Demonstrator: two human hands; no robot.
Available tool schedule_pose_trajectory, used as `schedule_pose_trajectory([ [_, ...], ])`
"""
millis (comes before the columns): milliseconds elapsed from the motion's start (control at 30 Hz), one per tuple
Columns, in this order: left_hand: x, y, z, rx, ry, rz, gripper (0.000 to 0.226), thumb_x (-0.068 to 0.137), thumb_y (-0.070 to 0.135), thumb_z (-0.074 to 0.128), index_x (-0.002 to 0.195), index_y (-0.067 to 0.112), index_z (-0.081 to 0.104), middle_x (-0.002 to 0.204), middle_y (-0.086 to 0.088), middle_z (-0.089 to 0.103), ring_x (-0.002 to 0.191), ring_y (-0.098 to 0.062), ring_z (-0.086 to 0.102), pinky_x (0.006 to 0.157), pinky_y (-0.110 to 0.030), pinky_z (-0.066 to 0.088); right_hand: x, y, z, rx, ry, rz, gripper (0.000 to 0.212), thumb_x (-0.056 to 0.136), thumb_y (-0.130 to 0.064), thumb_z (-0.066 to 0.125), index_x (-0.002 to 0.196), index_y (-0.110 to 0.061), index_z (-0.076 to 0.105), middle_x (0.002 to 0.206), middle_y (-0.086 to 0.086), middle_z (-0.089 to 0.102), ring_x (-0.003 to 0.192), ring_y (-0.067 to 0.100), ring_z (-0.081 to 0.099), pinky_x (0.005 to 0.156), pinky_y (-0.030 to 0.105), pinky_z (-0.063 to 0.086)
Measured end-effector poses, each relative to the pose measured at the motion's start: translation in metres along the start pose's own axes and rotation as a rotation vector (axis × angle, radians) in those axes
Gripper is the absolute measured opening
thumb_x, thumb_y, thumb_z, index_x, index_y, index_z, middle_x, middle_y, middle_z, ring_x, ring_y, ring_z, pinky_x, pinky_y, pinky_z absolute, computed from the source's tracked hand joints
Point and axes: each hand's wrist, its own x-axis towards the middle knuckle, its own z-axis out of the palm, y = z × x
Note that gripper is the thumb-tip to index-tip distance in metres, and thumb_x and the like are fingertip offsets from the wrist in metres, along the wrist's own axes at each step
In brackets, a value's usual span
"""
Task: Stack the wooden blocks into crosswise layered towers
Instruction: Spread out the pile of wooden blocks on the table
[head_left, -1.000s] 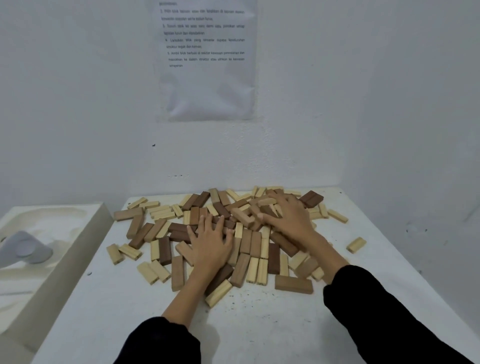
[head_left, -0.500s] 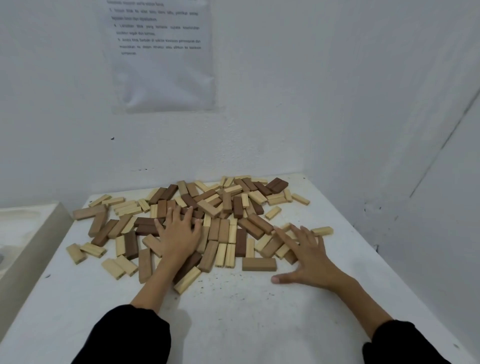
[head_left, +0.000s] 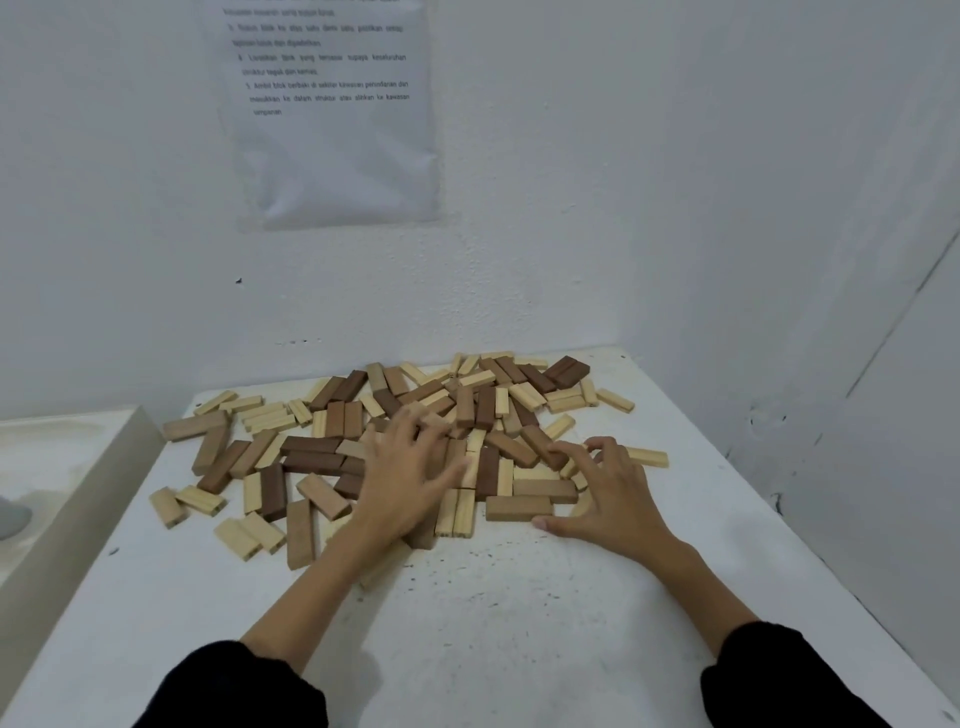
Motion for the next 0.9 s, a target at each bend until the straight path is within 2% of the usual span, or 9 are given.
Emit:
schedule_pose_trajectory([
  [67,-0.009,0.019,0.006,0.065,-0.180,0.096,0.103,0.062,0.093,0.011,0.142,0.032,0.035,0.154,0.004,0.019,0.143,-0.014,0.008,0.115,-0.046,-0.009,0.002,0.000,0.000,-0.002,0.010,0.005,0.098,0.049,-0.086,0.045,0.138,-0.046,0.033,0.116,0.002,0.038,0.103,0.016,0.042,0.082,0.027,0.029],
  [133,-0.016,0.026,0.019,0.168,-0.283,0.171,0.115,0.055,0.097,0.005,0.148,0.031,0.019,0.157,0.005,0.007,0.144,-0.014,-0.001,0.116,-0.045,-0.009,0.005,-0.001,-0.001,-0.002,0.016,0.015,0.098,0.048,-0.086,0.045,0.138,-0.051,0.027,0.108,0.000,0.035,0.097,0.015,0.041,0.079,0.027,0.031],
  [267,-0.018,0.022,0.027,0.264,-0.290,0.179,0.118,0.057,0.096,0.010,0.151,0.024,0.009,0.155,0.004,0.013,0.142,-0.015,0.007,0.116,-0.039,0.003,0.006,-0.003,-0.002,0.005,0.021,0.035,0.098,0.048,-0.084,0.048,0.136,-0.044,0.035,0.107,-0.005,0.034,0.100,0.014,0.041,0.079,0.027,0.032],
  [400,-0.017,0.027,0.026,0.284,-0.249,0.105,0.128,0.051,0.099,0.006,0.150,0.019,0.012,0.152,-0.003,0.015,0.140,-0.020,0.011,0.114,-0.038,0.009,0.005,-0.002,0.000,-0.059,0.024,-0.034,0.081,0.056,-0.081,0.047,0.125,-0.039,0.051,0.126,-0.004,0.042,0.101,0.016,0.044,0.077,0.030,0.035],
  [533,-0.015,0.030,0.030,0.246,-0.313,0.017,0.121,0.051,0.096,0.018,0.149,0.026,0.008,0.159,-0.004,-0.005,0.146,-0.024,-0.010,0.115,-0.052,-0.002,0.001,-0.005,-0.002,-0.119,0.025,-0.026,0.092,0.057,-0.079,0.043,0.138,-0.035,0.040,0.106,-0.010,0.040,0.094,0.013,0.042,0.073,0.026,0.035],
  [600,-0.015,0.027,0.029,0.272,-0.282,0.040,0.118,0.050,0.098,0.013,0.146,0.029,0.016,0.159,-0.001,0.003,0.146,-0.023,-0.004,0.115,-0.052,0.004,0.002,-0.008,-0.001,-0.107,0.024,0.005,0.100,0.055,-0.077,0.043,0.144,-0.035,0.026,0.100,-0.010,0.038,0.091,0.012,0.040,0.071,0.026,0.039],
  [667,-0.017,0.024,0.025,0.314,-0.219,0.097,0.119,0.052,0.098,0.000,0.143,0.027,0.025,0.156,0.003,0.017,0.144,-0.019,0.009,0.112,-0.044,0.013,0.003,-0.011,-0.002,-0.096,0.013,0.045,0.105,0.052,-0.078,0.042,0.144,-0.035,0.019,0.099,-0.005,0.039,0.090,0.012,0.039,0.070,0.026,0.042],
  [800,-0.018,0.021,0.020,0.282,-0.208,0.105,0.123,0.051,0.098,0.001,0.147,0.024,0.022,0.149,0.003,0.025,0.136,-0.020,0.021,0.108,-0.040,0.017,0.004,-0.010,-0.005,-0.062,-0.009,0.072,0.100,0.050,-0.077,0.044,0.139,-0.035,0.025,0.099,-0.004,0.040,0.089,0.010,0.039,0.066,0.023,0.040],
  [900,-0.014,0.021,0.021,0.280,-0.206,0.056,0.123,0.047,0.099,0.004,0.142,0.025,0.029,0.140,0.001,0.028,0.128,-0.019,0.024,0.106,-0.038,0.020,0.001,-0.008,-0.006,-0.031,0.002,0.083,0.081,0.059,-0.067,0.064,0.128,-0.034,0.038,0.097,-0.005,0.044,0.088,0.011,0.044,0.062,0.021,0.037],
])
